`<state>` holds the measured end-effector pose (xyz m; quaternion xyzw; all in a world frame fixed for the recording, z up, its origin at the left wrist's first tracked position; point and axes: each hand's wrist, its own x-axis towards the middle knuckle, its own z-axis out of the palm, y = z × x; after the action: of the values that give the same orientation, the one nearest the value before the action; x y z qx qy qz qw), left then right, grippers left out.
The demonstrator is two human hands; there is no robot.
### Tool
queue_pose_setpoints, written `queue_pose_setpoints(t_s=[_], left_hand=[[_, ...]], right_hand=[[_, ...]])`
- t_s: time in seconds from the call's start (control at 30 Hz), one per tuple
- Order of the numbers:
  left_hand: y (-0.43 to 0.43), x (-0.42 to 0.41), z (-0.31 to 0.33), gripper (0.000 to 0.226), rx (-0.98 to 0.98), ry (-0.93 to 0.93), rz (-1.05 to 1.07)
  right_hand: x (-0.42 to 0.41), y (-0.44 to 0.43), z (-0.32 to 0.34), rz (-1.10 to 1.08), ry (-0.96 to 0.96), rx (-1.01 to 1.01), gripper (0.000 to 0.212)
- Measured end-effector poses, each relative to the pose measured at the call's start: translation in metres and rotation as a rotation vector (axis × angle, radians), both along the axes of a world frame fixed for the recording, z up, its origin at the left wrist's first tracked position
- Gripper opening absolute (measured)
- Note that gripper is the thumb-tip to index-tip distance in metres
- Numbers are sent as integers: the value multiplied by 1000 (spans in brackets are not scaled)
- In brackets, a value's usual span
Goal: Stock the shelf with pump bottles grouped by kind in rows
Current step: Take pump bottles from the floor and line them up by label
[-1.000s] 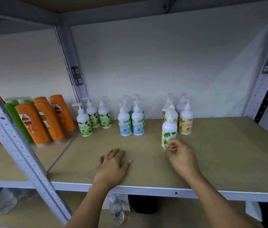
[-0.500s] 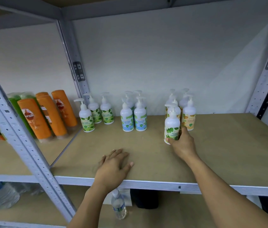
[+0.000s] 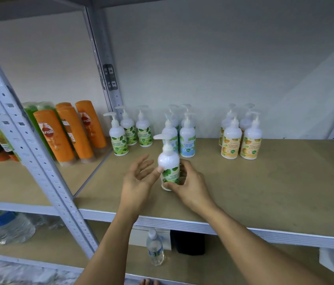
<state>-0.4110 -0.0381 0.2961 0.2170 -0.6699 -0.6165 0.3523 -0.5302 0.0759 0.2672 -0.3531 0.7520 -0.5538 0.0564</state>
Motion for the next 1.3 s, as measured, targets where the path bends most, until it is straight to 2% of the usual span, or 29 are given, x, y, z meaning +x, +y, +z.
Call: queue_pose_setpoints(t_s=[0.13,0.27,0.37,0.47,0.57,0.7,0.8,0.93,1.3], left_hand=[[0,4,9,49,69,94,-4],[-9,5,8,39,56,63,6],[-15,4,5,39,37,41,-7],[-19,6,3,38,13,32,-33],[-21,8,-1,46,4,8,-59],[-18,3,-18,74,-155,-203,-11],[-13,-5,-26,87,-329,-326,136],[-11,-14,-26,73,-411,-366,238],[-49,-38,-24,51,-327,-283,340]], right_hand=[[16,-19,-3,60,23,12,66],[11,-24,-1,127,50,67,69],[-2,-17,2,220,142,223,74],[-26,-4,2,156,384,456,70],[-42,5,-1,64,486,633,73],[-43,9,-3,38,461,783,76],[-40,10,-3,42,485,805,73],[-40,10,-3,47,488,811,72],[-39,10,-9,34,514,790,66]])
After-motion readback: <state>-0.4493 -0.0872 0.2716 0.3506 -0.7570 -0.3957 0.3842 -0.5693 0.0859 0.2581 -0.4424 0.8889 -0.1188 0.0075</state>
